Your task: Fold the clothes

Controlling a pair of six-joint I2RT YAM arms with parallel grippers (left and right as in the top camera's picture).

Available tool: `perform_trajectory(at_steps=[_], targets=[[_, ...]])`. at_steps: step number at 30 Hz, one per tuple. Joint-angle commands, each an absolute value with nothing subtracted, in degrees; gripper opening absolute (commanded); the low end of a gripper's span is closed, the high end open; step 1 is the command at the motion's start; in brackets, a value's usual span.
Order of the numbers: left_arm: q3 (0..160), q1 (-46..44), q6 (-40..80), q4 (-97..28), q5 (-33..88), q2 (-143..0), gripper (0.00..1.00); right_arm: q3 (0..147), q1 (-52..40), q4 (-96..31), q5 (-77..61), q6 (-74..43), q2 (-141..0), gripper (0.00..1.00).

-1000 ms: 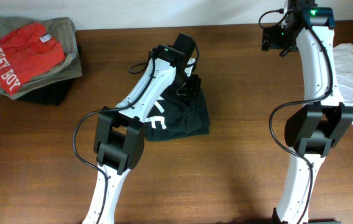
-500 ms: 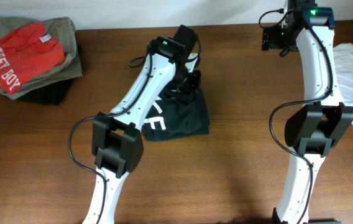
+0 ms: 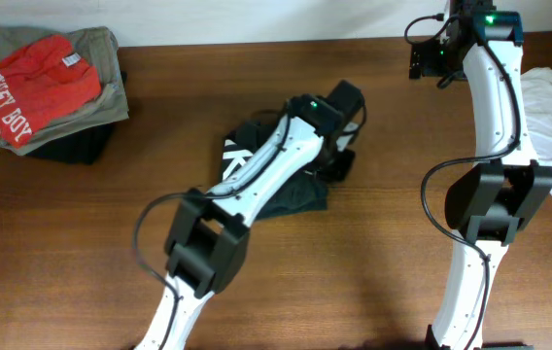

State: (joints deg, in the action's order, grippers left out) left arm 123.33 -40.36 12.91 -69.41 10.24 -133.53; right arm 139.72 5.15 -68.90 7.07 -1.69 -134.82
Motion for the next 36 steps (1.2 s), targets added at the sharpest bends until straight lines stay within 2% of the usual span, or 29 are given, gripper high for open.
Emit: perform_trajectory(at_steps=[1, 5, 7, 10, 16, 19, 21, 22, 26, 29, 30, 31, 33, 36], targets=[[126.39, -36.45, 14.79, -69.76, 0.05, -123.83, 0.60, 140.79, 4.91, -68.95, 7.57, -1.93, -133.49, 0.99], [126.34, -31.27, 16.34, -69.91, 0.67, -126.32, 0.62, 140.79, 4.91, -68.93, 7.57, -1.93, -133.49, 0.99], [126.26, -30.20, 16.34, -69.95, 5.69, -128.70, 0.61, 140.79, 4.91, -68.93, 7.57, -1.93, -133.49, 0.99], [126.26, -30.65, 16.32, -71.48, 14.61, -134.28, 0.52, 140.79, 4.91, -68.93, 7.57, -1.93, -133.49, 0.99], [126.26, -34.74, 16.23, -74.50, 15.92, -137.64, 0.51, 140.79, 4.91, -68.95, 7.57, -1.93, -133.49, 0.99], [126.26, -37.43, 16.23, -75.61, 15.84, -138.93, 0.35, 140.79, 4.91, -68.93, 7.57, -1.93, -133.49, 0.99], [126.26, -38.65, 16.21, -75.70, 15.68, -139.57, 0.08, 140.79, 4.91, -68.93, 7.57, -1.93, -133.49, 0.99], [126.26, -39.07, 15.73, -75.77, 15.68, -139.57, 0.00, 140.79, 4.91, -68.95, 7.57, -1.93, -133.49, 0.99], [127.57, -39.22, 13.96, -79.05, 15.62, -138.08, 0.00, 140.79, 4.91, -68.93, 7.57, -1.93, -133.49, 0.99], [129.78, -38.94, 11.68, -85.65, 11.07, -133.82, 0.00, 140.79, 4.91, -68.93, 7.57, -1.93, -133.49, 0.99], [129.91, -38.94, 11.68, -86.61, 9.32, -132.25, 0.02, 140.79, 4.91, -68.93, 7.57, -1.93, -133.49, 0.99], [129.91, -38.94, 10.17, -87.81, 6.48, -129.23, 0.60, 140.79, 4.91, -68.95, 7.57, -1.96, -133.49, 0.99], [129.91, -38.83, 9.10, -87.68, 6.15, -128.25, 0.84, 140.79, 4.91, -68.95, 7.57, -1.93, -133.49, 0.99], [129.91, -37.98, 9.21, -86.32, 6.17, -128.22, 0.85, 140.79, 4.91, -68.95, 7.57, -1.93, -133.49, 0.99]])
